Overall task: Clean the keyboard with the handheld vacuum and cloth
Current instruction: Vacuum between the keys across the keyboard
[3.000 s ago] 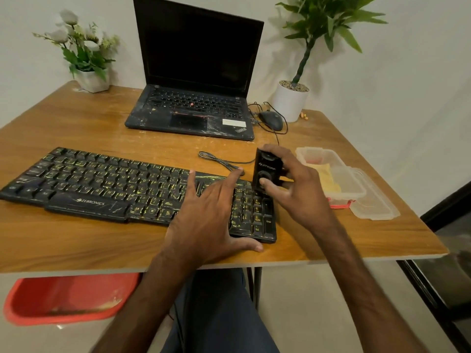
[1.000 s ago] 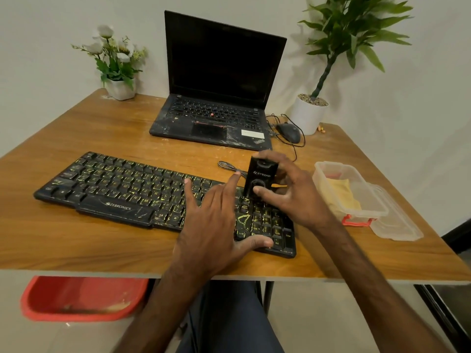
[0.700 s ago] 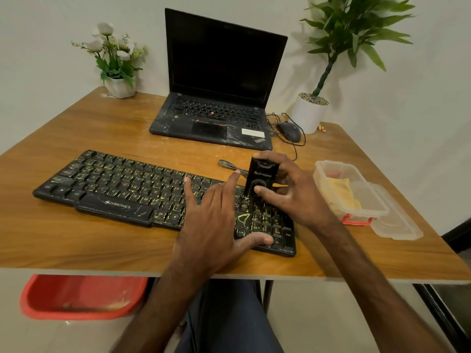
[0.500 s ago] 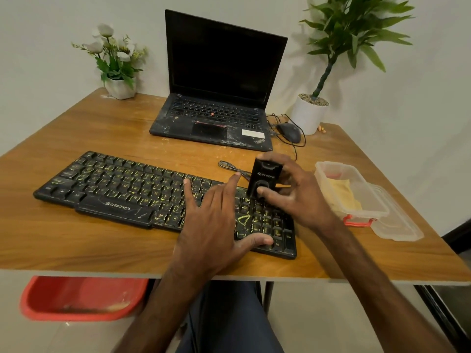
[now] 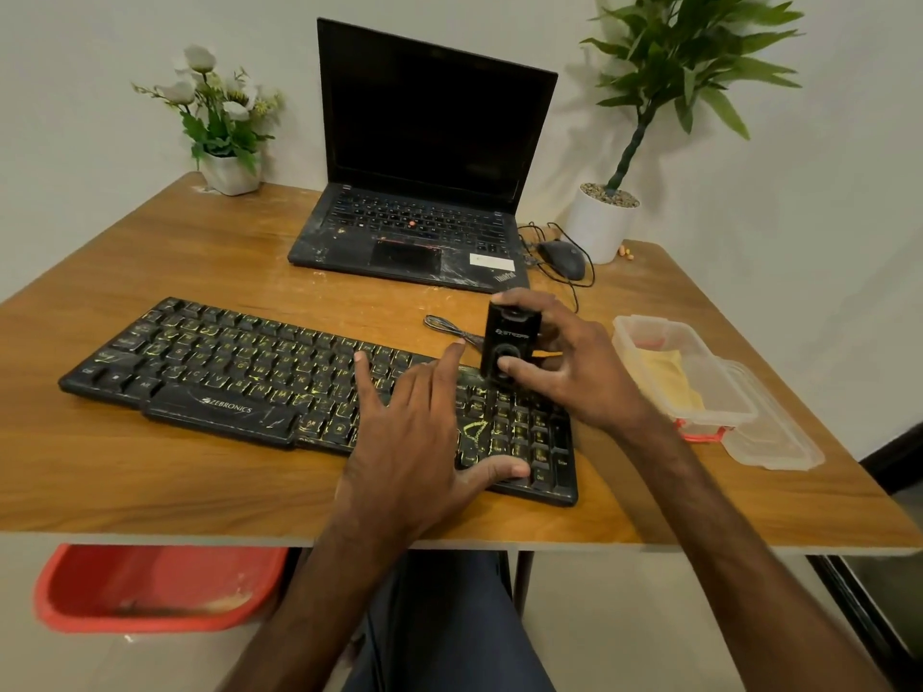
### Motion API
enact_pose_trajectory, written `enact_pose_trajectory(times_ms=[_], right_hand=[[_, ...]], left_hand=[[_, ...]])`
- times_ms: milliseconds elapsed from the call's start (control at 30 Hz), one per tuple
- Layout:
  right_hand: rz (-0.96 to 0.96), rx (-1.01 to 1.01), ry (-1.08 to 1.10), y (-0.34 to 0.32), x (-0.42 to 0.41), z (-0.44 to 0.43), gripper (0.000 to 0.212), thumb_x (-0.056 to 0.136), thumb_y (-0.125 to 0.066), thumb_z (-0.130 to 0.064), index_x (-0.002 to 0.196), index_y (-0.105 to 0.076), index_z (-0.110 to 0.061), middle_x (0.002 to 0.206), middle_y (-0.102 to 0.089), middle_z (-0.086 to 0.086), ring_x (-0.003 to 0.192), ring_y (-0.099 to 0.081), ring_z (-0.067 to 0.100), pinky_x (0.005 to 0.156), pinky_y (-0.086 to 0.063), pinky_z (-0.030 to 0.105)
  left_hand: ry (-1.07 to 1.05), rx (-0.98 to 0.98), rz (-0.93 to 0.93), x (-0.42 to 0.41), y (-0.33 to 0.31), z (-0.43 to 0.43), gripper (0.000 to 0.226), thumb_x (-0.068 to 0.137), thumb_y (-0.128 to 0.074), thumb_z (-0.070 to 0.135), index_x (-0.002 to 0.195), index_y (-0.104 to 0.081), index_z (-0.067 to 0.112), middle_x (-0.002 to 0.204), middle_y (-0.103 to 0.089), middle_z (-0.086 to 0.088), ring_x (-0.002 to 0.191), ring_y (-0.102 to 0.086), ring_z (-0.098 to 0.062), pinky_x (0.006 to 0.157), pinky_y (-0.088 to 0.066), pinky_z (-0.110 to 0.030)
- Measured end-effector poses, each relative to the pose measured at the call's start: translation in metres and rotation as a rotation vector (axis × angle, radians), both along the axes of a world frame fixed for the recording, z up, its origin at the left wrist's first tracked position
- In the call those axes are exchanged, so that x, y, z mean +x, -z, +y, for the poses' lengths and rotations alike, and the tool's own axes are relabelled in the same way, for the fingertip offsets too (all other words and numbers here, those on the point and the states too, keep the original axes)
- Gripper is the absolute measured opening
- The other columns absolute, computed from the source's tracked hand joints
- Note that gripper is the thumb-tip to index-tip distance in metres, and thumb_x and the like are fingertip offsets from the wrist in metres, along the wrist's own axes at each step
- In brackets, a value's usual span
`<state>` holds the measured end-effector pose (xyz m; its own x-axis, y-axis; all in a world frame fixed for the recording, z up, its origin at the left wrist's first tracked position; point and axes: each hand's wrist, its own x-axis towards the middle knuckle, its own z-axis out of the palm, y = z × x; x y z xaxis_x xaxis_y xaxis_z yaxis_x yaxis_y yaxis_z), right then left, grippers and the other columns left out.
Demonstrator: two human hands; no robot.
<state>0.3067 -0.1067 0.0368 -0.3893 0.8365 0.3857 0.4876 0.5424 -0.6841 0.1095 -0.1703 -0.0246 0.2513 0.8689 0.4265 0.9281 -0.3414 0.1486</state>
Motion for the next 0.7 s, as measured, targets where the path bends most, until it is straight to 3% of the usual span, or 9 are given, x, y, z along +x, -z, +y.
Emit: enact_pose_trajectory(times_ms=[100, 300, 433, 567, 700], right_hand=[[-0.019, 0.007, -0.015, -0.003, 0.013, -0.007, 0.06, 0.086, -0.076, -0.009, 0.138, -0.05, -0.026, 0.129, -0.057, -0.014, 0.113, -0.06, 0.001, 0.077, -0.056, 0.018], [0.017, 0.012, -0.064, 0.004, -0.026, 0.005, 0.061, 0.087, -0.074, -0.009, 0.141, -0.049, -0.023, 0.134, -0.055, -0.01, 0.119, -0.058, 0.006, 0.082, -0.059, 0.025], [0.022, -0.013, -0.012, 0.0, -0.003, 0.005, 0.061, 0.086, -0.075, -0.01, 0.139, -0.049, -0.024, 0.132, -0.055, -0.009, 0.114, -0.06, 0.005, 0.079, -0.059, 0.026], [0.065, -0.035, -0.007, 0.003, 0.013, -0.004, 0.06, 0.085, -0.076, -0.009, 0.137, -0.051, -0.024, 0.129, -0.055, -0.019, 0.111, -0.061, 0.002, 0.075, -0.056, 0.02], [0.062, -0.018, -0.065, 0.007, -0.027, 0.006, 0.062, 0.086, -0.075, -0.009, 0.14, -0.05, -0.024, 0.132, -0.055, -0.01, 0.115, -0.061, 0.009, 0.08, -0.059, 0.025]], left_hand=[[-0.004, -0.004, -0.009, 0.001, 0.0, 0.0, 0.119, 0.079, -0.019, 0.096, 0.153, -0.027, 0.003, 0.133, -0.061, -0.014, 0.123, -0.06, -0.028, 0.11, -0.02, -0.077], [0.009, -0.024, -0.004, 0.001, -0.003, -0.001, 0.117, 0.082, -0.018, 0.093, 0.152, -0.029, 0.001, 0.133, -0.061, -0.016, 0.124, -0.059, -0.028, 0.111, -0.02, -0.076], [-0.002, -0.033, -0.007, 0.001, -0.002, 0.0, 0.115, 0.083, -0.018, 0.092, 0.152, -0.028, 0.002, 0.132, -0.061, -0.015, 0.122, -0.06, -0.028, 0.11, -0.022, -0.077], [-0.005, -0.065, -0.027, 0.002, -0.002, 0.001, 0.113, 0.085, -0.014, 0.09, 0.154, -0.024, 0.001, 0.139, -0.057, -0.016, 0.127, -0.057, -0.029, 0.11, -0.02, -0.077], [-0.005, -0.038, -0.067, 0.001, -0.003, 0.0, 0.105, 0.09, -0.008, 0.084, 0.153, -0.022, 0.0, 0.142, -0.054, -0.018, 0.128, -0.056, -0.03, 0.11, -0.018, -0.078]])
